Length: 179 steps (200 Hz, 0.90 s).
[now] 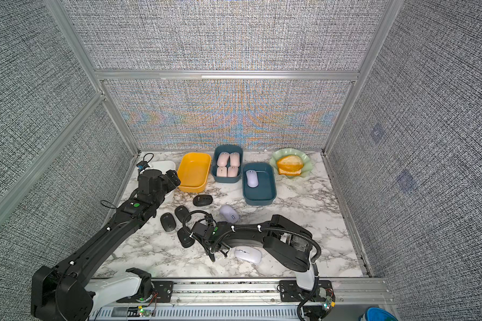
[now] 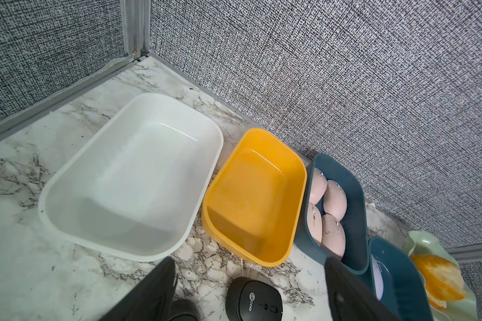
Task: Place the mice by color into the storage box
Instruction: Pick up the mouse from the center of the board.
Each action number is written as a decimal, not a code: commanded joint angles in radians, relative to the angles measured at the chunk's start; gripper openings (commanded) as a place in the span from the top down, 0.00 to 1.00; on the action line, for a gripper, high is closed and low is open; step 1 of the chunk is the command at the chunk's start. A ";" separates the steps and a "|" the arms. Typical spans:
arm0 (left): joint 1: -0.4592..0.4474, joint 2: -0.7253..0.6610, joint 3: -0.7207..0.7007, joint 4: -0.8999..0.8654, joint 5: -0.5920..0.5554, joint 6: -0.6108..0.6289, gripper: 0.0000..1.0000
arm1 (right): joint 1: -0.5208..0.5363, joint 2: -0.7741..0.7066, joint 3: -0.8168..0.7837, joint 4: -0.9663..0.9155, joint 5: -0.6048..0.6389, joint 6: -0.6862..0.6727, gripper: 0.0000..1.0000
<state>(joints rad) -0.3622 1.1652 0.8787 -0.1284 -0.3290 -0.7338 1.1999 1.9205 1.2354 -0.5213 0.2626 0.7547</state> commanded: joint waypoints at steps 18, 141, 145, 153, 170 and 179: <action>0.001 0.006 0.007 0.018 0.017 0.016 0.15 | -0.020 0.024 0.027 0.004 0.022 -0.046 0.27; 0.003 0.012 0.012 0.019 0.016 0.027 0.15 | -0.046 -0.057 0.019 0.048 0.078 -0.166 0.44; 0.001 0.012 0.011 0.019 0.016 0.027 0.15 | -0.050 -0.062 0.022 0.045 0.082 -0.171 0.44; 0.001 0.012 0.011 0.020 0.018 0.027 0.16 | -0.059 -0.072 0.025 0.039 0.088 -0.178 0.45; 0.001 0.014 0.012 0.019 0.015 0.032 0.15 | -0.080 -0.094 0.024 0.040 0.090 -0.199 0.45; 0.002 0.014 0.014 0.018 0.013 0.033 0.16 | -0.088 -0.106 0.023 0.041 0.099 -0.210 0.44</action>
<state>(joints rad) -0.3622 1.1767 0.8852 -0.1284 -0.3145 -0.7246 1.1301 1.8412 1.2545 -0.4690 0.3176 0.5846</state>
